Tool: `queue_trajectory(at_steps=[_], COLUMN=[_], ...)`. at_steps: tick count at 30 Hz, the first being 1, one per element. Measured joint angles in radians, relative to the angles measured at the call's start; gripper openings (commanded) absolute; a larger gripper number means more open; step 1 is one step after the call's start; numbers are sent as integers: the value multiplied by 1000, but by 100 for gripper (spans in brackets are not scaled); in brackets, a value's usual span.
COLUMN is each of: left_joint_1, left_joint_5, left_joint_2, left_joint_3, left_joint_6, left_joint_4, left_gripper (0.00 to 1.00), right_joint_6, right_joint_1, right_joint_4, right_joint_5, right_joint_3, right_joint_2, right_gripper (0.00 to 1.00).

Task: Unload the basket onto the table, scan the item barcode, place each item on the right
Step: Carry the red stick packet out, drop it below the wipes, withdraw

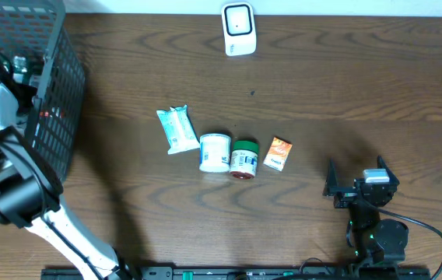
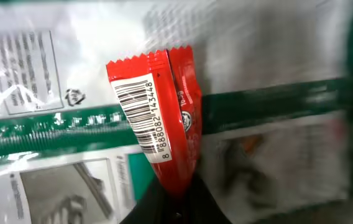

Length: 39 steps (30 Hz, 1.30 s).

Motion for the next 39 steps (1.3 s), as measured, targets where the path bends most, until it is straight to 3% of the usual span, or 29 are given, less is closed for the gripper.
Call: queue_trajectory(at_steps=[12, 15, 20, 23, 26, 32, 39], left_joint_1=[0, -10, -167, -311, -467, -690, -775], left_joint_5=[-72, -21, 137, 158, 179, 160, 137], left_joint_2=[-594, -725, -956, -990, -972, -877, -715], left_joint_3=[-4, -4, 1, -15, -104, -383, -558], left_joint_6=[151, 206, 286, 330, 364, 381, 380], left_joint_4=[-87, -187, -556, -687, -699, -597, -448], left_gripper=[7, 7, 7, 7, 7, 7, 7], right_joint_6=[0, 0, 0, 0, 0, 0, 0], right_joint_1=[0, 0, 0, 0, 0, 0, 0], right_joint_4=[0, 0, 0, 0, 0, 0, 0], right_joint_5=[0, 0, 0, 0, 0, 0, 0], right_joint_3=[0, 0, 0, 0, 0, 0, 0], right_joint_2=[0, 0, 0, 0, 0, 0, 0], right_gripper=[99, 99, 99, 99, 99, 99, 99])
